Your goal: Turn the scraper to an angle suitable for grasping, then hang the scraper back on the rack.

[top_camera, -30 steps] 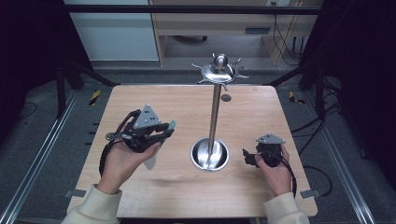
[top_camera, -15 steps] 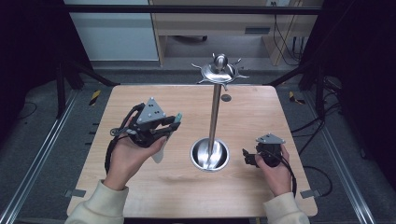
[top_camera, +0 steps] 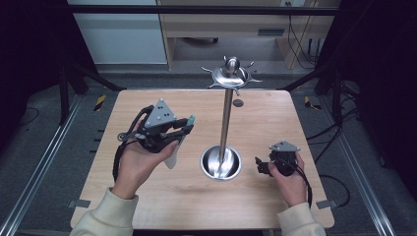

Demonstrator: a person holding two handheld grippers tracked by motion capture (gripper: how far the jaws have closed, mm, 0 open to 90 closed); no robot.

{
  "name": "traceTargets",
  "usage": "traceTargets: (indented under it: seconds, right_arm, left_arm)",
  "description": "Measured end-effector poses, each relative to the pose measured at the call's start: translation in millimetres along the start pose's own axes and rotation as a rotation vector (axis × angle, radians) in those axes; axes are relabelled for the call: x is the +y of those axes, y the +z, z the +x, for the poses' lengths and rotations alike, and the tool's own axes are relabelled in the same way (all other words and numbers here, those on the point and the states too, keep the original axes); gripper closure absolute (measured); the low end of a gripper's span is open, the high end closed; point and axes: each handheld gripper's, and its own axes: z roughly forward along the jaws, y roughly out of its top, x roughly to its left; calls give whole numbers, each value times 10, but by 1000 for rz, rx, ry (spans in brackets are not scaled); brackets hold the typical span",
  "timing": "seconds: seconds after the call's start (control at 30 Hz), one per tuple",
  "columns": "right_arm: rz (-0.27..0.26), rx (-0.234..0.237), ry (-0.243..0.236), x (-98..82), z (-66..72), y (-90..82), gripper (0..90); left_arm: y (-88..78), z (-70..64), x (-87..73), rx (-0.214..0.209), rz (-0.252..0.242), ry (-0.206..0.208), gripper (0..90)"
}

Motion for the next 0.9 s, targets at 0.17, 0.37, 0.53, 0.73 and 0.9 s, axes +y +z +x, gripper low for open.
traceTargets:
  seconds: [0.17,0.37,0.53,0.73,0.9]
  right_arm:
    - [-1,0,-3,0,-2,3,125]
    - [0,-2,-5,0,-5,2,125]
    - [-2,2,0,1,0,1,125]
    - [0,0,-4,0,-4,3,125]
    - [0,1,-4,0,-3,3,125]
  left_arm:
    - [-42,-13,80,-5,-20,-17,743]
    - [-70,-23,162,4,-42,-14,743]
    - [-80,-37,229,8,-60,-12,743]
    - [-91,-25,291,8,-87,-11,743]
    - [-106,-34,336,7,-111,-19,743]
